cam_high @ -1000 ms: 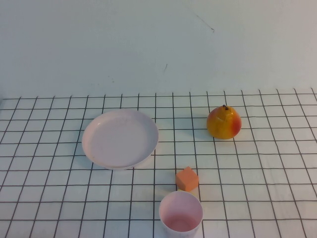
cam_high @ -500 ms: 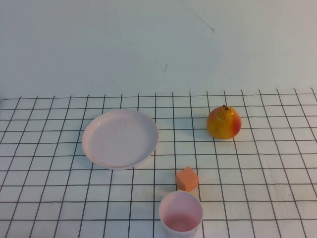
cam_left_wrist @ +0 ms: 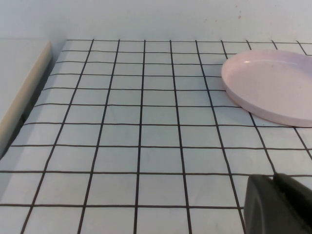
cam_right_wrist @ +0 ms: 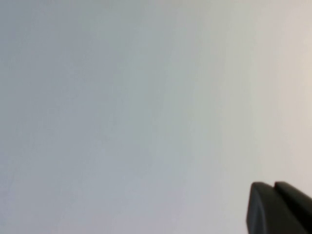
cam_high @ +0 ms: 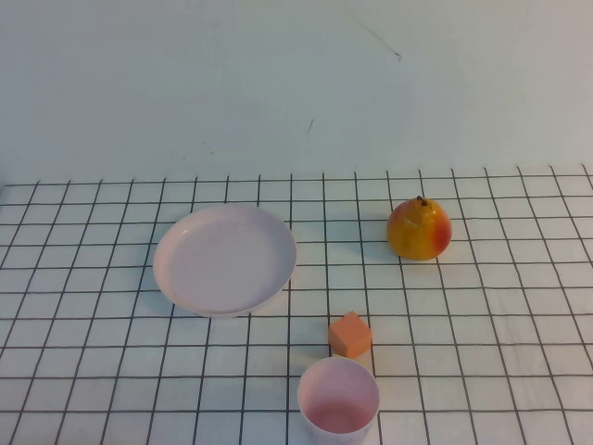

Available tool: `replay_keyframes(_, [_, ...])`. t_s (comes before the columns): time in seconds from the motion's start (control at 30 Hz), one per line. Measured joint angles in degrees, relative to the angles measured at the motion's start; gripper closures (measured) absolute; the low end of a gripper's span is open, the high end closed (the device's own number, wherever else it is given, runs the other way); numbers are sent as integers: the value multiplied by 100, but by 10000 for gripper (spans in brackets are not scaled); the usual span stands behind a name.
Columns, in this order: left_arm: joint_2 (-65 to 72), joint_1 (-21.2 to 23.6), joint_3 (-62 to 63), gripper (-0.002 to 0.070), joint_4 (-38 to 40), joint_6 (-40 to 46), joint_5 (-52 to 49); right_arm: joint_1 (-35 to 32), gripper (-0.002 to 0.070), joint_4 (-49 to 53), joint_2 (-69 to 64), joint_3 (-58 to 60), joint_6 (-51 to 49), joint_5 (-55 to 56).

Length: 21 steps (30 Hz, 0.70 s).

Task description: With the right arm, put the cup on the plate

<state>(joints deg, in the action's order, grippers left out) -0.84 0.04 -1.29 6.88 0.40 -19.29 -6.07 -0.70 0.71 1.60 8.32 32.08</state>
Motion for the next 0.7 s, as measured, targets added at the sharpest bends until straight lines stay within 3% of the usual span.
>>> replay_keyframes(0.2, [0,0,0,677,0,0,0,0,658,70,0,-322,-177,-173])
replay_keyframes(0.37, [0,0,0,677,0,0,0,0,658,198,0,-1826,-970,-2141])
replay_keyframes(0.7, [0,0,0,677,0,0,0,0,658,262,-1075,-3945,-832,-5327])
